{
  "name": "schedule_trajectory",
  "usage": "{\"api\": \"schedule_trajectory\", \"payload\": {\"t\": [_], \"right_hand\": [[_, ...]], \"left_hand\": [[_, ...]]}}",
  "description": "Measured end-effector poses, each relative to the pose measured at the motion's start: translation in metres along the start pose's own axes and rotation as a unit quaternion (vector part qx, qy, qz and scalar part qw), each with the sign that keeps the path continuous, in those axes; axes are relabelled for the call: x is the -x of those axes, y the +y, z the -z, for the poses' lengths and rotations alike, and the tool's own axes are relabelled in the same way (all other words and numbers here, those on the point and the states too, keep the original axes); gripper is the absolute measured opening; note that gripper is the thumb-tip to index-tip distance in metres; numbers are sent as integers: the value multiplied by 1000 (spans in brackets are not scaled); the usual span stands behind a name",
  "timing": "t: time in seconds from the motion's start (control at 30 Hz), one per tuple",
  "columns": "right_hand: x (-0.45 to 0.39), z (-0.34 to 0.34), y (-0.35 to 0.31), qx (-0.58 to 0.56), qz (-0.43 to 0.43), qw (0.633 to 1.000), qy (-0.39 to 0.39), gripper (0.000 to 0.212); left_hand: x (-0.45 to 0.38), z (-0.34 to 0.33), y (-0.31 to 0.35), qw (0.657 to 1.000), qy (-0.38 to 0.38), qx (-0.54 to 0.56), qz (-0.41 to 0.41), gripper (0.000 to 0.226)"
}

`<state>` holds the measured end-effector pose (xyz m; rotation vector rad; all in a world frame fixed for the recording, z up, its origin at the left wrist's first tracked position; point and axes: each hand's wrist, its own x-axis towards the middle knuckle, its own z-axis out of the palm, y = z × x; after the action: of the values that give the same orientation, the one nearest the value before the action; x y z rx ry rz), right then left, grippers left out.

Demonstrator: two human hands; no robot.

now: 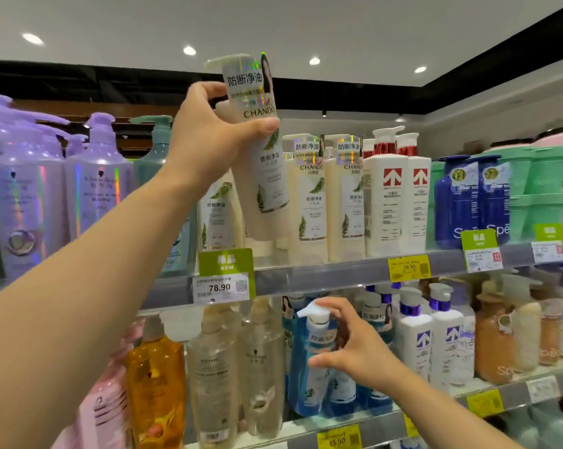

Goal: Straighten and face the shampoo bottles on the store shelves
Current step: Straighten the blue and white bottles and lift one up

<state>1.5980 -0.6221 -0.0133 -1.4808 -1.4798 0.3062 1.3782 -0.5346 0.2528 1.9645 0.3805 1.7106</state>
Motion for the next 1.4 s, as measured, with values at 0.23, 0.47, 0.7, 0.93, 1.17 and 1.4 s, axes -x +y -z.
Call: {"api": "schedule_trajectory", "payload": {"t": [0.23,0.47,0.7,0.93,1.17,1.4], "right_hand": [[-18,-13,-5,128,-56,989,-42,89],[-36,-13,-15,207,-90,972,-61,97],[-46,-7,-21,238,-62,967,-68,78],[-41,-6,-25,259,-46,964,-40,71],[-22,-6,-28,225,-39,973,21,57],[0,5,-23,162,-42,985,49,45]], "left_hand": [[-5,-15,-26,993,-35,-107,27,81],[-7,-27,-45,981,-87,-175,10,58],[-10,-39,-50,950,-82,-299,-44,60],[-3,-40,-43,916,-27,-397,-45,77],[7,-44,-40,865,8,-495,-87,82],[-2,-42,-47,906,-37,-420,-30,81]]}}
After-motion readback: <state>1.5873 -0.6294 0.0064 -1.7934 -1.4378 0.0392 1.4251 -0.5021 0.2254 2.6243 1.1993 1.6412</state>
